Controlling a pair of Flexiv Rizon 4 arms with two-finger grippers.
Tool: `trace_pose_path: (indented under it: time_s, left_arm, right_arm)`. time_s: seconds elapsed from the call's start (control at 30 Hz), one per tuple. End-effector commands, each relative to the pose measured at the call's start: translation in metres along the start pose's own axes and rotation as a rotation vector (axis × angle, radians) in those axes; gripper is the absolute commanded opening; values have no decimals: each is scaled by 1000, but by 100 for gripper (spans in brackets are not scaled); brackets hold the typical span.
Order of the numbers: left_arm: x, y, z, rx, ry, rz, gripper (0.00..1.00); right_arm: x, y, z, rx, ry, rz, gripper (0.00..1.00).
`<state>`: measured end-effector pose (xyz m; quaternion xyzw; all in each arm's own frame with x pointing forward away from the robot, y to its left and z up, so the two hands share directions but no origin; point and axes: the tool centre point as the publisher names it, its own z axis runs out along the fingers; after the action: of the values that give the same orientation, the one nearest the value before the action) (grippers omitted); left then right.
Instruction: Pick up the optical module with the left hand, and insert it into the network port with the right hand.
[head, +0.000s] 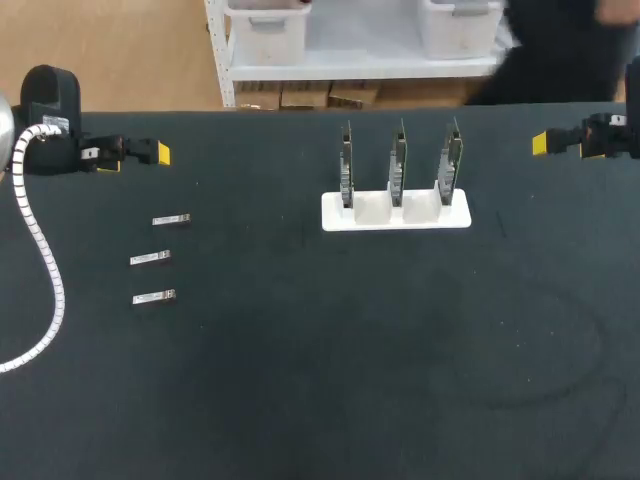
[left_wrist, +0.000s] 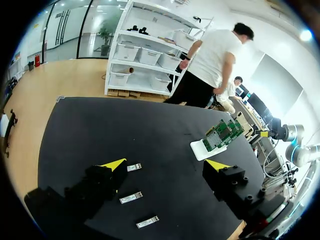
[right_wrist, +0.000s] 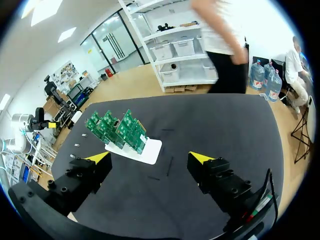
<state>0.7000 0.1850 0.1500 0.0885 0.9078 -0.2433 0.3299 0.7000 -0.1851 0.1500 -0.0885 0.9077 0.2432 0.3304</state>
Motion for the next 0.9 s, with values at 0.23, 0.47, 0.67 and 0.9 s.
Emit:
trace_pose_path:
  time_s: [0.23, 0.47, 0.67, 0.9]
  left_arm:
    - [0, 0, 0, 0, 0, 0, 100]
    - [0, 0, 0, 0, 0, 0, 100]
    - [0, 0, 0, 0, 0, 0, 100]
    - [0, 0, 0, 0, 0, 0, 100]
  right_arm:
    - [0, 0, 0, 0, 0, 0, 100]
    - [0, 0, 0, 0, 0, 0, 100]
    - [0, 0, 0, 0, 0, 0, 100]
    - [0, 0, 0, 0, 0, 0, 100]
